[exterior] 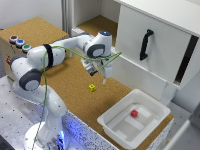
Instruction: Lift the yellow block
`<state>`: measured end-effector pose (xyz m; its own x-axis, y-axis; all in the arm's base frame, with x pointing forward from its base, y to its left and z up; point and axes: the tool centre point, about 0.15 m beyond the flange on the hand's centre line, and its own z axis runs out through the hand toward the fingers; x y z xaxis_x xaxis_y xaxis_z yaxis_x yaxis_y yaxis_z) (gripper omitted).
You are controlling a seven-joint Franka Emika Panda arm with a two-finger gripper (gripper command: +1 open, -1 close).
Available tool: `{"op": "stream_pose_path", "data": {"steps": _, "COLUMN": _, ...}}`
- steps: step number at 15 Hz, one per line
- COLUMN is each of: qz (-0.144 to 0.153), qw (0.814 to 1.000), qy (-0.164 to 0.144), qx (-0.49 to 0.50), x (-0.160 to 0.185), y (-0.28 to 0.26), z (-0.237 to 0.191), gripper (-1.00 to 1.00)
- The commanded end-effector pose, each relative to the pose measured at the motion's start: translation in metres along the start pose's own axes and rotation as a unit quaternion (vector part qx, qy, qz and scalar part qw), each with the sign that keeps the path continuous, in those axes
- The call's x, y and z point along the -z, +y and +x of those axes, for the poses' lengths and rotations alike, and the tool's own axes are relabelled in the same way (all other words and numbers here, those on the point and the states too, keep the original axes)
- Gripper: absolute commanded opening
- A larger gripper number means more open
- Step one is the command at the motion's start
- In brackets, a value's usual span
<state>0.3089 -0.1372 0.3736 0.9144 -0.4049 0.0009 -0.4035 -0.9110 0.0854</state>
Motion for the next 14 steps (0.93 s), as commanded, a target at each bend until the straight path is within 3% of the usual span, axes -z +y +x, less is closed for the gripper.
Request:
{"op": "stream_pose_path", "data": {"steps": 1, "qz": 0.017, "qw": 0.998, "qy": 0.057, "qx": 0.035, "x": -0.044, "y": 0.057, "z": -0.018, "gripper": 1.0}}
{"op": "stream_pose_path", "data": {"steps": 6, "qz": 0.03, "qw": 0.994, "qy": 0.07, "qx": 0.083, "x": -0.048, "y": 0.04, "z": -0.029, "gripper": 1.0}}
{"op": "stream_pose_path", "data": {"steps": 14, "qz": 0.045, "qw": 0.996, "qy": 0.035, "qx": 0.068, "x": -0.067, "y": -0.033, "z": -0.046, "gripper": 1.0}}
